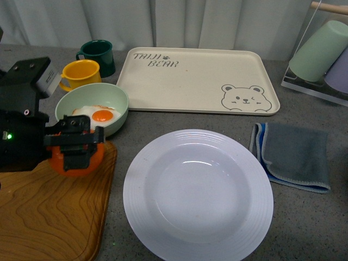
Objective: Place orange and plate with both arms
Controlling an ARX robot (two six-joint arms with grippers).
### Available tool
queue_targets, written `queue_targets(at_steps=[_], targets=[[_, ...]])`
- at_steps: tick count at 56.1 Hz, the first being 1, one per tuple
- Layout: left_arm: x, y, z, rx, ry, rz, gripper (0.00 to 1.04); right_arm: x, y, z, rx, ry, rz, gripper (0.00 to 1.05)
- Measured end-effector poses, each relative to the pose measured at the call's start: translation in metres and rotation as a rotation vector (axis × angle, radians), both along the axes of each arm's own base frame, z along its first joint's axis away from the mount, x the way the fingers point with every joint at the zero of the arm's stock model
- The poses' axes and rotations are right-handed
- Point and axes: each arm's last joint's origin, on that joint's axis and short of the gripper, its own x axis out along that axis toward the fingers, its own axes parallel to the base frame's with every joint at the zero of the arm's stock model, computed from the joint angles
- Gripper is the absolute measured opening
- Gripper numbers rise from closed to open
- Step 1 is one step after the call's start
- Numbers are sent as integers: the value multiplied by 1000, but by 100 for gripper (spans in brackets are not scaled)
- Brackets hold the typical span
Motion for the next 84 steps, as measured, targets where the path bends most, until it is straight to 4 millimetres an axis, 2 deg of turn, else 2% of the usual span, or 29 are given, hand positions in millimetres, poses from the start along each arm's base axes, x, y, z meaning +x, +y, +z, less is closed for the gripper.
queue_targets(at_steps=[9,20,31,38,43,45,47,55,62,69,72,75,79,84], targets=[[-7,-48,10,-49,-41,-144,56,0,0,0,0,0,0,95],[-11,-93,-1,-54,-21,-271,56,0,0,0,0,0,0,95],[-4,-115,-21,-23,17,-293,56,0,0,0,0,0,0,95],[2,-119,-39,9,56,-303,56,0,0,0,0,0,0,95],[4,-120,-43,22,69,-306,56,0,0,0,0,0,0,95],[5,-120,-42,20,65,-305,60,0,0,0,0,0,0,95],[5,-120,-43,13,74,-311,70,0,0,0,0,0,0,95],[3,-116,-39,14,80,-298,100,0,0,0,0,0,0,95],[3,-112,-25,-17,50,-273,98,0,0,0,0,0,0,95],[2,-96,6,-32,-56,-189,98,0,0,0,0,0,0,95],[0,-85,6,84,-350,-50,87,0,0,0,0,0,0,95],[-12,-63,2,148,-537,61,76,0,0,0,0,0,3,95],[-26,-40,8,128,-680,132,66,0,0,0,0,1,-1,95],[-39,-14,32,81,-834,188,49,0,0,0,0,0,0,95]])
